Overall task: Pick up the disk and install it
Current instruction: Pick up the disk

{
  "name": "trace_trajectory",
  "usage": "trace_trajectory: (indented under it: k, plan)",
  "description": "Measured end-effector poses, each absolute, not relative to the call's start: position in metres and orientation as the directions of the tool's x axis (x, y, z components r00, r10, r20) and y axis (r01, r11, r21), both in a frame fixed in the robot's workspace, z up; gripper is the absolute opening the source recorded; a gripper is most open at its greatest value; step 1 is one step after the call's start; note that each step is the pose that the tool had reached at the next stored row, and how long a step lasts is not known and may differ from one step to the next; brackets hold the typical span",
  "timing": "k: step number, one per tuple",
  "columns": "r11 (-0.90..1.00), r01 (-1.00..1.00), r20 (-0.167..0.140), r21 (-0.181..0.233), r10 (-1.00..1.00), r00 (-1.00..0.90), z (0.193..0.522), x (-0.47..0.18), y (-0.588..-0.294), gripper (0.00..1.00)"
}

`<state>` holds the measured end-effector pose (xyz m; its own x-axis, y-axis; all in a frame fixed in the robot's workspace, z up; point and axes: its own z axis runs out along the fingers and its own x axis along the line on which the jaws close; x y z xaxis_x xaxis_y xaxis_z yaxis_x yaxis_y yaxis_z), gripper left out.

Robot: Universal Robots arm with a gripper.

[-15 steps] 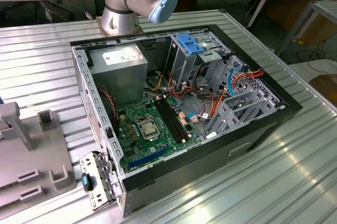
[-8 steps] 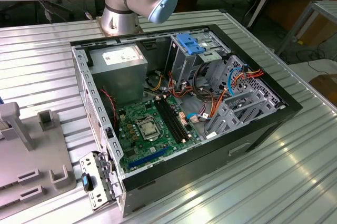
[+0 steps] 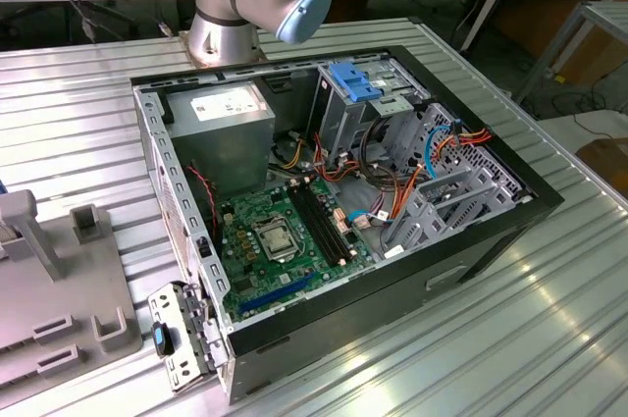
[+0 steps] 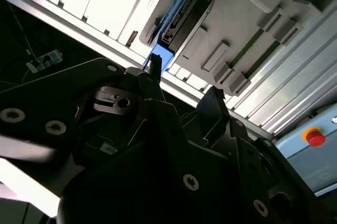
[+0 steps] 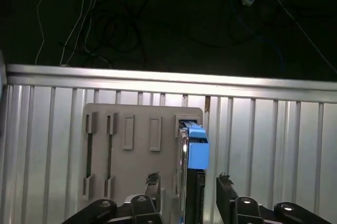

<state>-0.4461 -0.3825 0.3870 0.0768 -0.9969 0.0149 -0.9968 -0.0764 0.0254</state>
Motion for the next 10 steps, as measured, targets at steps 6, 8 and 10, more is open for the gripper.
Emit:
trace_trajectory:
  k: [6, 8, 10]
  plan:
    - [-0.101, -0.995, 0.015, 0.019, -0.995, 0.101, 0.377, -0.452, -0.383, 0.54]
    - [-0.087, -0.996, 0.016, 0.019, -0.996, 0.088, 0.371, -0.452, -0.382, 0.54]
    - [-0.081, -0.997, 0.016, 0.019, -0.997, 0.082, 0.367, -0.452, -0.380, 0.54]
